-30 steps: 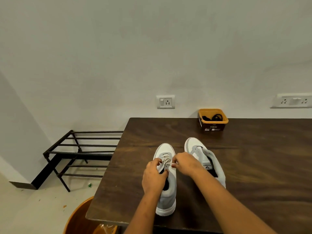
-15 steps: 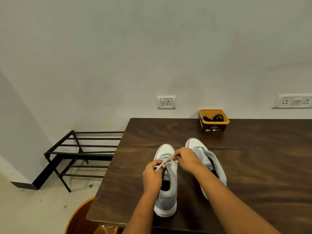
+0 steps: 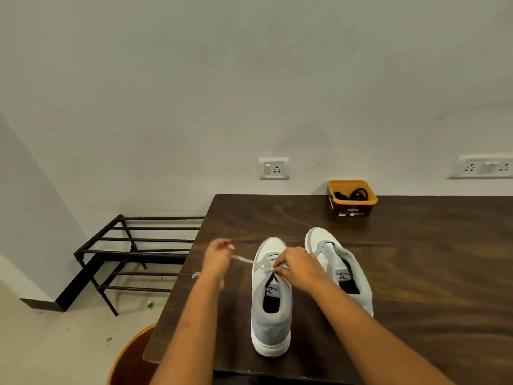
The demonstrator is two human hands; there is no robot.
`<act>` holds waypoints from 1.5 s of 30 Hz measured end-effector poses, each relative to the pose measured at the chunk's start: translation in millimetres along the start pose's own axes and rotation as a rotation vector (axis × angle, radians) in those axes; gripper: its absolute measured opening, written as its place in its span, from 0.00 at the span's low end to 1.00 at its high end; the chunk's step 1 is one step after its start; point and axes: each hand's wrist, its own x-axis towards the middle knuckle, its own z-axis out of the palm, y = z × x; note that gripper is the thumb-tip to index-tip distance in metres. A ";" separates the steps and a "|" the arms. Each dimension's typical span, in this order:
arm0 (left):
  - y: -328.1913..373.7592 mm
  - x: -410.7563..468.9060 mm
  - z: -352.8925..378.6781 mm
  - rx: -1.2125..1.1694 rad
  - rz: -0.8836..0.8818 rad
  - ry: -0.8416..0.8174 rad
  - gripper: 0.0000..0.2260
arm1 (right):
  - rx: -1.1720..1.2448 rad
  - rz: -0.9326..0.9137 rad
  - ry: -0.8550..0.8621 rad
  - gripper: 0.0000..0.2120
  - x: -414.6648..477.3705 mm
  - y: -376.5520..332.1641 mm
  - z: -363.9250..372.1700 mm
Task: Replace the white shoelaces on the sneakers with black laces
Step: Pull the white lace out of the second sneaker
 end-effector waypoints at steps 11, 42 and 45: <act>-63.9 -48.0 47.6 0.526 0.335 0.039 0.08 | -0.317 -0.135 0.019 0.11 -9.7 -21.1 9.1; -68.0 -29.8 35.8 -0.354 -0.064 0.095 0.37 | 1.435 0.344 0.242 0.16 -1.5 5.4 -68.6; -59.9 -14.4 10.9 -0.531 -0.180 0.312 0.33 | 1.285 0.435 0.245 0.15 4.1 11.0 -54.4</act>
